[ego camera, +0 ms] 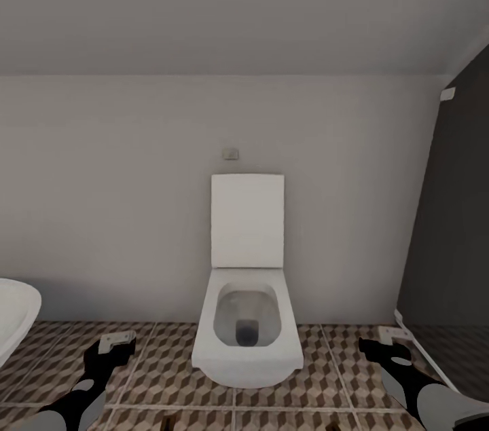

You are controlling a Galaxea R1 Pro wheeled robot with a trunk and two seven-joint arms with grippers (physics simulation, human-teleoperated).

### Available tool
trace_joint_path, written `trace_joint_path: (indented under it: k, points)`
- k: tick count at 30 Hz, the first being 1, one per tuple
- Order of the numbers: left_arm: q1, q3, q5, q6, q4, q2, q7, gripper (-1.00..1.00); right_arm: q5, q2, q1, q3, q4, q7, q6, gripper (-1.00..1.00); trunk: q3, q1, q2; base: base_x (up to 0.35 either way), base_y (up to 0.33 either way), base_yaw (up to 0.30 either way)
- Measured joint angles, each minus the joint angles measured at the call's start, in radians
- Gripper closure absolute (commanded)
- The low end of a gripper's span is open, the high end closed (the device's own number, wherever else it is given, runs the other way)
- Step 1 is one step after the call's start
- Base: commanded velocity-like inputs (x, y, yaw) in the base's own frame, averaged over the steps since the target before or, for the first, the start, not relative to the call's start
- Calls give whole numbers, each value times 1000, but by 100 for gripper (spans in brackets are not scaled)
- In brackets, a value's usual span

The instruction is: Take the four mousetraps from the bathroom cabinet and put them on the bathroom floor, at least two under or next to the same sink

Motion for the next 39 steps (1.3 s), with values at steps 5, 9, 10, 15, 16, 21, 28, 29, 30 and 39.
trace_joint_path:
  k: [5,9,10,15,16,21,28,29,30,39]
  points:
    - [0,0,0,0,0,0,0,-100,0,0,0,0,0,0,0,-100,16,-19,35,0,0,0]
    - [0,0,0,-1,0,0,0,-100,0,0,0,0,0,0,0,-100,28,-35,63,0,0,0]
    - [0,0,0,-1,0,0,0,-100,0,0,0,0,0,0,0,-100,31,-38,70,0,0,0]
    - [0,0,0,-1,0,0,0,-100,0,0,0,0,0,0,0,-100,47,-58,105,0,0,0]
    - [0,0,0,-1,0,0,0,-100,0,0,0,0,0,0,0,-100,50,-61,112,0,0,0]
    - [0,0,0,-1,0,0,-1,-100,0,0,0,0,0,0,0,-100,66,-81,147,0,0,0]
    - [0,0,0,-1,0,0,-1,-100,0,0,0,1,0,0,0,-100,88,-107,196,0,0,0]
    - [0,0,0,-1,0,0,-1,-100,0,0,0,0,0,0,0,-100,91,-111,203,0,0,0]
    - [0,0,0,-1,0,0,-1,-100,0,0,0,0,0,0,0,-100,94,-115,210,0,0,0]
    - [0,0,0,-1,0,0,-1,-100,0,0,0,0,0,0,0,-100,122,-150,273,0,0,0]
